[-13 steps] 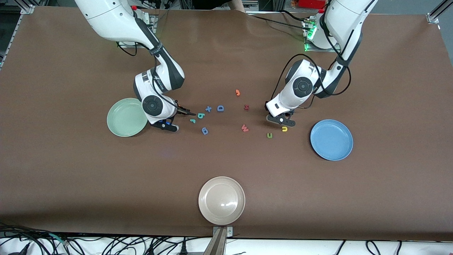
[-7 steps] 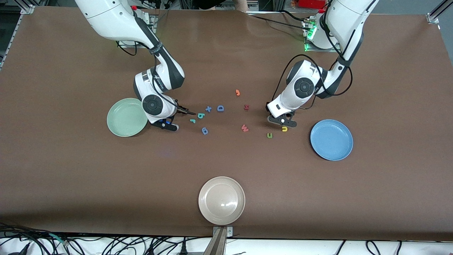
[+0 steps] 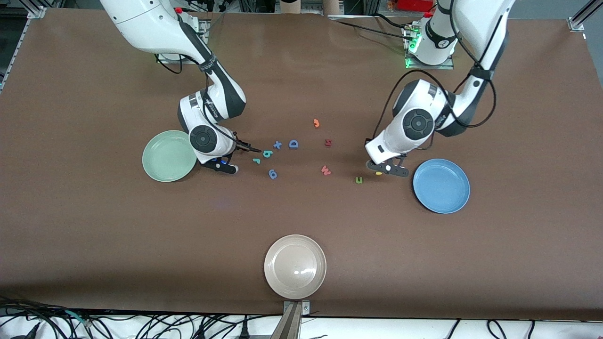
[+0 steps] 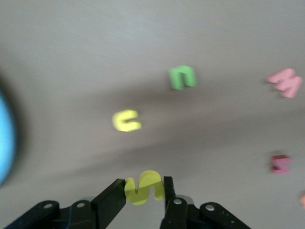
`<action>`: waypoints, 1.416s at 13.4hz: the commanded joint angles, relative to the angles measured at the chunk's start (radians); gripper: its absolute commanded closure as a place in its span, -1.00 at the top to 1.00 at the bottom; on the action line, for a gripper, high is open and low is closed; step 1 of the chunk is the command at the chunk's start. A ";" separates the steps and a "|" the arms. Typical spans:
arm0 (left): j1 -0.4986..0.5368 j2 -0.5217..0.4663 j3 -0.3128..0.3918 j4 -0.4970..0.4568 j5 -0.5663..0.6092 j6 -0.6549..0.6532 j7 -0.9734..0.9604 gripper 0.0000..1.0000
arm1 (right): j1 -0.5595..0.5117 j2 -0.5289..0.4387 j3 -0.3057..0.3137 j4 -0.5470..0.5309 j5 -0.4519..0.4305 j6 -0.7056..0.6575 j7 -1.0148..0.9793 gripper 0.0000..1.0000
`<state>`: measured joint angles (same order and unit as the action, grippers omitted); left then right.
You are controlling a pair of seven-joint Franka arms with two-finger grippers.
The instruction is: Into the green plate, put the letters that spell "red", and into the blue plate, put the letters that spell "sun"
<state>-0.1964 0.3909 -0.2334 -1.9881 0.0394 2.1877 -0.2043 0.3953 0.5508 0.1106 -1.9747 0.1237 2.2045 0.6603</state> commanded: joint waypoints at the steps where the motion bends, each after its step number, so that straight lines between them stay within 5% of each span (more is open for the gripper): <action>1: 0.058 0.000 -0.003 0.049 0.079 -0.062 0.095 -0.61 | 0.002 -0.019 0.001 -0.030 0.016 0.001 0.005 0.09; 4: 0.182 0.008 -0.003 0.066 0.080 -0.062 0.312 -0.61 | 0.002 -0.019 0.001 -0.036 0.016 0.001 0.005 0.08; 8: 0.322 0.087 -0.003 0.107 0.082 -0.054 0.584 -0.59 | 0.002 -0.019 0.001 -0.036 0.016 0.003 0.005 -0.64; 12: 0.387 0.163 -0.003 0.132 0.082 -0.008 0.709 -0.54 | 0.002 -0.017 0.000 -0.035 0.014 0.003 0.005 -1.00; 13: 0.394 0.170 -0.003 0.132 0.082 -0.003 0.723 -0.39 | 0.002 -0.018 0.000 -0.030 0.014 -0.003 0.004 -1.00; 15: 0.394 0.171 -0.004 0.133 0.082 -0.005 0.726 0.99 | -0.001 -0.049 -0.008 -0.013 0.014 -0.035 -0.019 -1.00; 19: 0.385 0.154 -0.039 0.137 0.071 -0.017 0.727 1.00 | -0.012 -0.106 -0.100 0.123 0.013 -0.302 -0.077 -1.00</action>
<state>0.1861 0.5537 -0.2446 -1.8681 0.0978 2.1897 0.5101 0.3908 0.4806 0.0535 -1.9081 0.1273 2.0177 0.6273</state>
